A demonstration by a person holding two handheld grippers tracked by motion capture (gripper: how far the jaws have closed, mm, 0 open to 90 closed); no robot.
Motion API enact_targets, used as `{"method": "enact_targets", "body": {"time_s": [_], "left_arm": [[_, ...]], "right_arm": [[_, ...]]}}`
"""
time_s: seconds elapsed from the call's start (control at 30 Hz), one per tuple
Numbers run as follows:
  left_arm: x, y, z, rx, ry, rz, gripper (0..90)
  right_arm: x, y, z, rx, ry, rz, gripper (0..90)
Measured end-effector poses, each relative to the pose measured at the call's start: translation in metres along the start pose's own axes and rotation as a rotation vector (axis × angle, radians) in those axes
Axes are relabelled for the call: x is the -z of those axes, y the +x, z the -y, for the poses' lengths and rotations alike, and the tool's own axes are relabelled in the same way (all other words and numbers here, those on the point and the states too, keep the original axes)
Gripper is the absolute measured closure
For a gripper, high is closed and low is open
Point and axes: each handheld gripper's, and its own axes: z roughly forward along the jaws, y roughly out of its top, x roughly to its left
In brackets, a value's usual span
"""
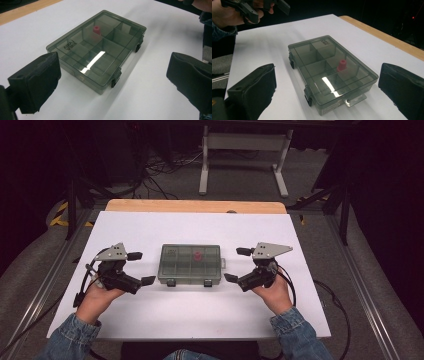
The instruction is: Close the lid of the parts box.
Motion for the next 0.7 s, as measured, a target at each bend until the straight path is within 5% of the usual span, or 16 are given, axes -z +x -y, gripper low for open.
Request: {"method": "enact_targets", "body": {"time_s": [0.7], "left_arm": [[0.022, -0.002, 0.049, 0.016, -0.188, -0.039, 1.0]], "right_arm": [[0.030, 0.012, 0.034, 0.049, -0.110, 0.103, 2.0]]}}
